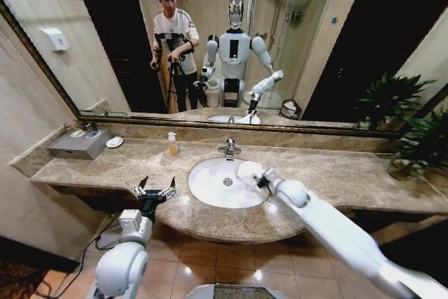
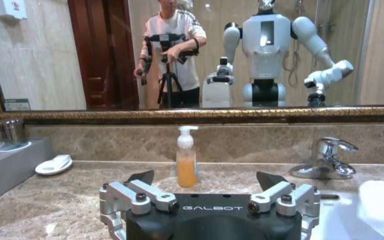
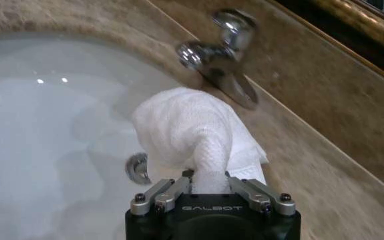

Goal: Pick up the towel from the sink counter and wipe the mirror surface.

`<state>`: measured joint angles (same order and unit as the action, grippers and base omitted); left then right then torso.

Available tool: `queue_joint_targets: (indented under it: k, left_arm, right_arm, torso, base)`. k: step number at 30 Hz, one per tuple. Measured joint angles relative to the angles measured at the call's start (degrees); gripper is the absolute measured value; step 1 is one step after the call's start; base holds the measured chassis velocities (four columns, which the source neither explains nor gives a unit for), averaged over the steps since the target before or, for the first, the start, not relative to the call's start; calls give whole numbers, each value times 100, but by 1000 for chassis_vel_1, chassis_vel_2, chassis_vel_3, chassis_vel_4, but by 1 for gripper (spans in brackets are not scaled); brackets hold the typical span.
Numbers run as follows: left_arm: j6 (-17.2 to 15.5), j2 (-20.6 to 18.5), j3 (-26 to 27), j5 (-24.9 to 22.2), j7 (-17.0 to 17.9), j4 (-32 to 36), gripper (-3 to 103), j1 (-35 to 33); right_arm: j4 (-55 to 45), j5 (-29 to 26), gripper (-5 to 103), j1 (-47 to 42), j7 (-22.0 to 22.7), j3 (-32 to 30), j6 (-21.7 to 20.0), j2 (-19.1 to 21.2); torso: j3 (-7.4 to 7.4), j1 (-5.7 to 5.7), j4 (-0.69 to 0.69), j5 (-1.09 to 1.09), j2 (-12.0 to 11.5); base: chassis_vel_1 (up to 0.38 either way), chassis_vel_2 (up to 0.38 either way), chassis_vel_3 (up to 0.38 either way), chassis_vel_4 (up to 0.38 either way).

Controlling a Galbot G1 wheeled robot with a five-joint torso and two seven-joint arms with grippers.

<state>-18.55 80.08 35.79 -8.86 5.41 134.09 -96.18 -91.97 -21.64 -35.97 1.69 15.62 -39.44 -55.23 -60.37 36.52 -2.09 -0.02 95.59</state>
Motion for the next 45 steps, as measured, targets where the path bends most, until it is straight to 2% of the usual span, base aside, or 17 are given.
queue_joint_targets:
  k: [3,8,13,16,26,34,38,45]
  left_arm:
    - [0,0,0,0,0,0,100,0]
    - [0,0,0,0,0,0,100,0]
    - [0,0,0,0,0,0,100,0]
    - [0,0,0,0,0,0,100,0]
    - [0,0,0,0,0,0,100,0]
    - [0,0,0,0,0,0,100,0]
    - [0,0,0,0,0,0,100,0]
    - [0,0,0,0,0,0,100,0]
  right_arm:
    - [590,119,14,181,2,181,138,-234]
    - [1180,212,14,216,-8,216,463,-318]
    - [1775,229,14,355,80,218,647,-586]
    - [1906,216,14,399,80,248,629,-602]
    - [1524,-77,14,-25,103,249,404,-296]
    - [741,-235,14,-454,349,457,306,-133]
    - [819,-263,14,-371,419,502,316,-228]
    - [1541,-292,14,125,519,507,539,-554]
  torso:
    - [0,0,4,1,0]
    - [0,0,7,0,0]
    - [0,0,2,2,0]
    - [0,0,2,1,0]
    - [1,0,6,1,1]
    - [1,-1,5,1,1]
    - [1,-1,6,1,1]
    - [0,0,3,1,0]
  base:
    - [0,0,0,0]
    - [0,0,0,0]
    - [0,0,0,0]
    - [0,0,0,0]
    - [0,0,0,0]
    - [0,0,0,0]
    - [0,0,0,0]
    - [0,0,0,0]
